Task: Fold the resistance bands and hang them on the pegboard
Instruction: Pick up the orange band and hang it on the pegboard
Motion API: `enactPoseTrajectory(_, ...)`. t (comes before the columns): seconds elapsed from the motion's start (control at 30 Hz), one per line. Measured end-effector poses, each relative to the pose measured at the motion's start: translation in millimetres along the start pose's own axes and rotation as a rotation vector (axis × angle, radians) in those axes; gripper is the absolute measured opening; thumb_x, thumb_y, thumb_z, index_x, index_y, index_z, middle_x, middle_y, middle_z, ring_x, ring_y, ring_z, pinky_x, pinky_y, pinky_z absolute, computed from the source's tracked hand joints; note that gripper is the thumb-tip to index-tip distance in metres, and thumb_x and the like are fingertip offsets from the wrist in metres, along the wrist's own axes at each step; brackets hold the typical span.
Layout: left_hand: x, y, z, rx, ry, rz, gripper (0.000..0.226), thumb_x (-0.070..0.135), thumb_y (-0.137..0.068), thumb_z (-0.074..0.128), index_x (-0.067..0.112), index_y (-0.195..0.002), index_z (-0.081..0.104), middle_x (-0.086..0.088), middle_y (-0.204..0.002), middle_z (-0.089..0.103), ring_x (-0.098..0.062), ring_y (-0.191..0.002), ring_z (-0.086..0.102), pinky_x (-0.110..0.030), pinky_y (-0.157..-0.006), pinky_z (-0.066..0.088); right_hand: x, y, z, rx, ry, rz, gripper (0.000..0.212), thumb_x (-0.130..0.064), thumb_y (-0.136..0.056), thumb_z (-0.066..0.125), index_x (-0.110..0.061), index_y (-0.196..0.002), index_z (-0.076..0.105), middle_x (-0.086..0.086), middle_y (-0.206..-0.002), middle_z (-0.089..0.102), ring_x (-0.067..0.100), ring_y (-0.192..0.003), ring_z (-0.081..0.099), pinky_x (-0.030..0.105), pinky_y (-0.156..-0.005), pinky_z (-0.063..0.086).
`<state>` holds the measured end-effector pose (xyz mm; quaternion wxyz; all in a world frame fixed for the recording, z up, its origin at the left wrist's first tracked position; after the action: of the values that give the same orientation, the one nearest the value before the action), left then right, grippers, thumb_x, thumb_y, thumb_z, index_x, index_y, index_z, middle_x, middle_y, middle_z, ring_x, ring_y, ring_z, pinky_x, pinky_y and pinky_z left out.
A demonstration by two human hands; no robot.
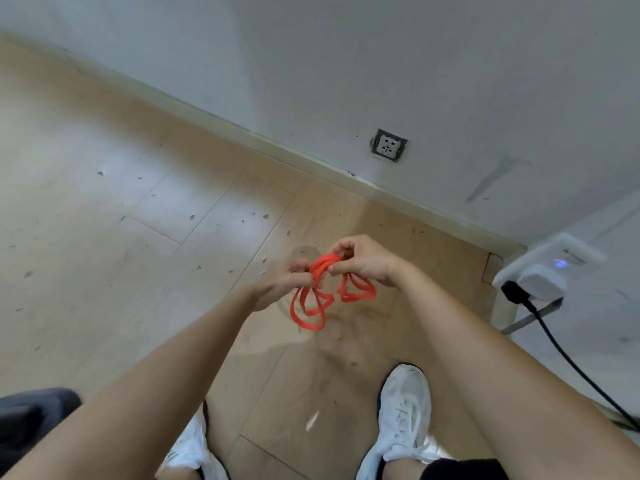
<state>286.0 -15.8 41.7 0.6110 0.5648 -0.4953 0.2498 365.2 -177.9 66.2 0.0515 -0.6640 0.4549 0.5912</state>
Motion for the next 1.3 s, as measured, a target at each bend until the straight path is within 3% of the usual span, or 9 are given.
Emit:
enactPoseTrajectory(0.07, 18, 4, -9, 0.045, -0.028, 0.010, 0.021, 0.011, -0.085, 0.072, -0.005, -0.098, 0.067, -0.015, -0.086, 0.070, -0.023, -0.082, 0.071, -0.022, -0.076, 0.053, -16, 5, -7, -0.008, 0.058, -0.019, 0.020, -0.004, -0.081, 0.081, -0.018, -0.090, 0.071, 0.002, -0.082, 0.069, 0.012, -0.074, 0.062, 0.028, -0.072, 0.050)
enactPoseTrajectory(0.13, 41, 8, -18, 0.092, -0.086, 0.050, 0.032, 0.017, -0.082, 0.076, -0.008, -0.098, 0.064, -0.009, -0.079, 0.063, -0.017, -0.071, 0.064, -0.028, -0.071, 0.049, -32, 11, -13, -0.017, 0.101, -0.040, 0.018, -0.010, -0.081, 0.082, -0.018, -0.094, 0.073, -0.002, -0.081, 0.067, 0.012, -0.074, 0.060, 0.029, -0.072, 0.049)
enactPoseTrajectory(0.33, 123, 38, -32, 0.092, -0.247, 0.225, 0.037, 0.036, -0.086, 0.079, 0.002, -0.098, 0.068, -0.017, -0.080, 0.066, -0.020, -0.073, 0.066, -0.039, -0.076, 0.058, -90, 44, -34, -0.001, 0.143, -0.128, 0.019, -0.012, -0.084, 0.081, -0.004, -0.098, 0.072, 0.003, -0.082, 0.064, 0.012, -0.076, 0.057, 0.029, -0.077, 0.046)
enactPoseTrajectory(0.47, 174, 70, -38, 0.122, -0.270, 0.344, 0.027, 0.026, -0.093, 0.073, 0.000, -0.097, 0.070, -0.016, -0.079, 0.066, -0.022, -0.075, 0.067, -0.032, -0.077, 0.058, -116, 62, -36, -0.021, 0.111, -0.193, 0.018, -0.008, -0.079, 0.083, -0.019, -0.087, 0.071, -0.003, -0.082, 0.067, 0.013, -0.081, 0.063, 0.036, -0.087, 0.052)
enactPoseTrajectory(0.7, 245, 110, -68, 0.245, -0.153, 0.443, 0.015, 0.016, -0.095, 0.071, 0.002, -0.098, 0.066, -0.006, -0.073, 0.061, -0.018, -0.071, 0.062, -0.032, -0.073, 0.053, -150, 95, -53, 0.074, 0.125, -0.253, 0.019, -0.004, -0.082, 0.080, -0.016, -0.095, 0.073, -0.008, -0.084, 0.070, 0.008, -0.084, 0.068, 0.028, -0.088, 0.054)
enactPoseTrajectory(0.8, 280, 124, -86, 0.344, -0.057, 0.503, 0.014, 0.017, -0.097, 0.068, 0.003, -0.101, 0.067, -0.004, -0.076, 0.060, -0.016, -0.072, 0.063, -0.028, -0.073, 0.055, -175, 117, -74, 0.134, 0.111, -0.296, 0.013, -0.010, -0.088, 0.077, -0.016, -0.099, 0.073, -0.011, -0.080, 0.070, 0.009, -0.084, 0.070, 0.027, -0.083, 0.054)
enactPoseTrajectory(0.97, 325, 135, -103, 0.411, -0.051, 0.532, 0.019, 0.021, -0.100, 0.064, 0.003, -0.106, 0.067, -0.004, -0.079, 0.062, -0.015, -0.072, 0.066, -0.022, -0.071, 0.057, -236, 158, -118, 0.277, -0.110, -0.407, 0.018, -0.014, -0.098, 0.065, -0.001, -0.110, 0.067, 0.010, -0.078, 0.062, 0.026, -0.077, 0.068, 0.036, -0.078, 0.059)
enactPoseTrajectory(1.13, 371, 141, -115, 0.432, -0.049, 0.576, 0.018, 0.025, -0.100, 0.063, 0.010, -0.107, 0.071, -0.003, -0.082, 0.065, -0.017, -0.077, 0.065, -0.026, -0.077, 0.057, -323, 196, -164, 0.403, -0.112, -0.561, 0.024, -0.023, -0.101, 0.060, -0.003, -0.112, 0.067, -0.005, -0.067, 0.050, 0.010, -0.061, 0.053, 0.030, -0.068, 0.052)
enactPoseTrajectory(1.3, 455, 157, -133, 0.487, -0.002, 0.714, 0.021, 0.026, -0.101, 0.060, 0.011, -0.110, 0.070, -0.005, -0.084, 0.063, -0.014, -0.072, 0.063, -0.022, -0.070, 0.056, -419, 223, -199, 0.438, -0.256, -0.727, 0.023, -0.023, -0.103, 0.057, -0.003, -0.111, 0.065, -0.003, -0.069, 0.046, 0.011, -0.059, 0.045, 0.031, -0.064, 0.045)
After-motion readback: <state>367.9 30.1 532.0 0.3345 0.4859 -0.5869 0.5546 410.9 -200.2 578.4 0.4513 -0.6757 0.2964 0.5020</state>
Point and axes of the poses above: each hand's wrist, its own y-axis away from the middle knuckle, its own z-axis out of the palm, x = y × z, the point moved 5 cm from there along -y, towards the middle knuckle
